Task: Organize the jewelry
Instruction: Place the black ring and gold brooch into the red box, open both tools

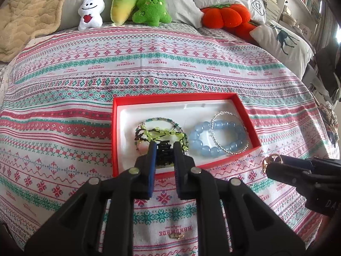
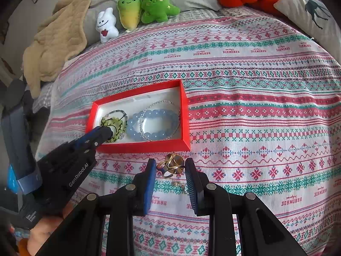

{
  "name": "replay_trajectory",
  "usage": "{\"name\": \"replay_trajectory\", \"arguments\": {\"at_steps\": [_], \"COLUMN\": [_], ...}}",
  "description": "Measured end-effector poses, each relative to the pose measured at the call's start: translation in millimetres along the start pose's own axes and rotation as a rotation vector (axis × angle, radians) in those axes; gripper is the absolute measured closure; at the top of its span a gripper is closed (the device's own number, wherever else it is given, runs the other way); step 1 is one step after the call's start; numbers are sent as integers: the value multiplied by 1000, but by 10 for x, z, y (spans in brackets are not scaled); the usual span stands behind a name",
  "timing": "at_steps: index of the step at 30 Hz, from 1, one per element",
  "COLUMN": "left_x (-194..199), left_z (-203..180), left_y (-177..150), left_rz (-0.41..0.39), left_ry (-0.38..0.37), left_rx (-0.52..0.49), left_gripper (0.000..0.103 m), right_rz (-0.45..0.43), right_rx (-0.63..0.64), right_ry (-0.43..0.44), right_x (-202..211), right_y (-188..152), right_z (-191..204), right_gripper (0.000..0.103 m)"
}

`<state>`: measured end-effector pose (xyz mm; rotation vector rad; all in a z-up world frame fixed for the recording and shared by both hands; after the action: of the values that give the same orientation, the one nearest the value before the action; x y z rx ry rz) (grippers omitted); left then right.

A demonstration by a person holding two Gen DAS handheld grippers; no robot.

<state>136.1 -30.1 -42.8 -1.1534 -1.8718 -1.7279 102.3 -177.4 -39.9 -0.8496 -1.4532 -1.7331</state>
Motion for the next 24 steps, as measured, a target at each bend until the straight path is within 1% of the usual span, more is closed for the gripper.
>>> {"name": "replay_trajectory", "arguments": {"at_steps": [2,4,8,14,20,24], "left_x": [22,78,197,341,390,404], "left_z": [-25,-36,-34,0,47,61], "left_y": [-4,-4,-14,-93,-191,-238], "left_rz": [0,-6,-6,16,52,64], "left_ry": [1,14,32,66,93,107], "left_rx": [-6,-19,-32,-46,-50,-62], "left_gripper": [71,62,53,42,37,35], "right_rz": [-5,-13,-36,-70,-79,-68], "right_rx": [2,2,-3,7,36,47], "right_ry": [0,2,8,16,19,13], "right_x": [8,22,59,50,-70,-171], "right_y": [12,30,96,230,326,338], "right_z": [3,7,9,78,186,238], "right_gripper": [75,75,75,75,75,75]}}
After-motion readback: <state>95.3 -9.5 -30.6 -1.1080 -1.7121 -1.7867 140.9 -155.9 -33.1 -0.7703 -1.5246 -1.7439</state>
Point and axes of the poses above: each gripper's, at about its wrist camera, not at the fingertips, and x roughly against the way its jaws point, z to its left, y to its top, the point moved 4 cm from there along -x, roughly the way its jaws point, and after that the axes turned 4 degrees about -y, right-handed, at the moved point
